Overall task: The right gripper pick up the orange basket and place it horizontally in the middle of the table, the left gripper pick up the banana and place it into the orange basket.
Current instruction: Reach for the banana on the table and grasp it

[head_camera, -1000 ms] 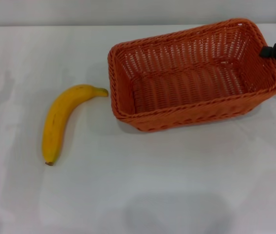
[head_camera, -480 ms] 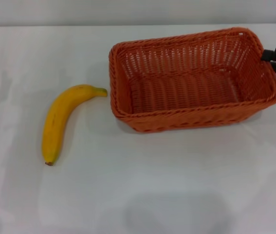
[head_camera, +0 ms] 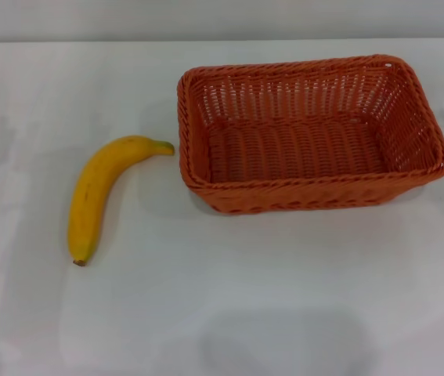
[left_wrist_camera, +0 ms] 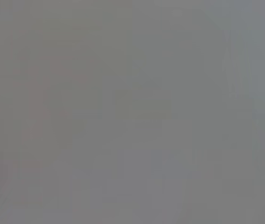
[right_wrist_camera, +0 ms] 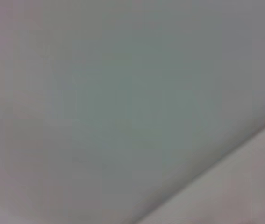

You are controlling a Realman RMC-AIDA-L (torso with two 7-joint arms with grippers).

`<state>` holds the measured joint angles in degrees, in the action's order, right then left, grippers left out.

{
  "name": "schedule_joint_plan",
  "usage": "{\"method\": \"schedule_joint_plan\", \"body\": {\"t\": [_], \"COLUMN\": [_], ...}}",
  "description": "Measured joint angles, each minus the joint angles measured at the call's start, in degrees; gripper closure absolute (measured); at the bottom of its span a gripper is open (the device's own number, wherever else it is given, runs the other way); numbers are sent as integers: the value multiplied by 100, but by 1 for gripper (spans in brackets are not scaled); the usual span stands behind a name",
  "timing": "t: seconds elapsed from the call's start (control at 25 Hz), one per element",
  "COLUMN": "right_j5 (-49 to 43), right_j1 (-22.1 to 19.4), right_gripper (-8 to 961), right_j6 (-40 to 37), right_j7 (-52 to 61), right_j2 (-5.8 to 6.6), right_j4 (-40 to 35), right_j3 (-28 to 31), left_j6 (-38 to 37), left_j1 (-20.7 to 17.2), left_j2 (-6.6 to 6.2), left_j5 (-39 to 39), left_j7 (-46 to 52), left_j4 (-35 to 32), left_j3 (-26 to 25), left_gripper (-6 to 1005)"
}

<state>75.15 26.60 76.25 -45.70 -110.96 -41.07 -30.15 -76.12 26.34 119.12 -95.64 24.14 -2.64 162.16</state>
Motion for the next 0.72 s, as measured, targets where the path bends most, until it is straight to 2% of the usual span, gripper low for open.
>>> {"method": "schedule_joint_plan", "body": {"t": [0.12, 0.24, 0.36, 0.48, 0.52, 0.56, 0.6, 0.72], "right_j5": [2, 148, 699, 1568, 1568, 1836, 2433, 3081], "right_j1": [-34, -38, -45, -35, -35, -21, 36, 96], "right_gripper": [228, 230, 233, 233, 233, 233, 233, 233], "right_j6": [-83, -251, -552, -833, -833, -889, -942, -937], "right_j7": [-895, -2330, -3762, -5368, -5368, -5981, -7720, -9437], "right_j2": [-68, -263, -411, -420, -420, -420, -428, -433], "right_j4": [43, 44, 237, 818, 818, 989, 1363, 1799], "right_j3": [641, 1141, 1287, 1286, 1286, 1291, 1280, 1266], "left_j6": [4, 55, 160, 462, 553, 632, 693, 784], "left_j1": [-3, -4, -3, 48, 61, 72, 77, 113], "left_j2": [9, 4, -5, -32, -34, -35, -35, -39], "left_j5": [0, 3, 24, 160, 278, 439, 593, 1125], "left_j7": [20, 125, 484, 1207, 1541, 1903, 2265, 3269], "left_j4": [-3, -29, -8, 172, 316, 463, 632, 1094], "left_j3": [0, 0, 4, 42, 51, 54, 53, 53], "left_gripper": [115, 115, 115, 115, 115, 115, 115, 116]}}
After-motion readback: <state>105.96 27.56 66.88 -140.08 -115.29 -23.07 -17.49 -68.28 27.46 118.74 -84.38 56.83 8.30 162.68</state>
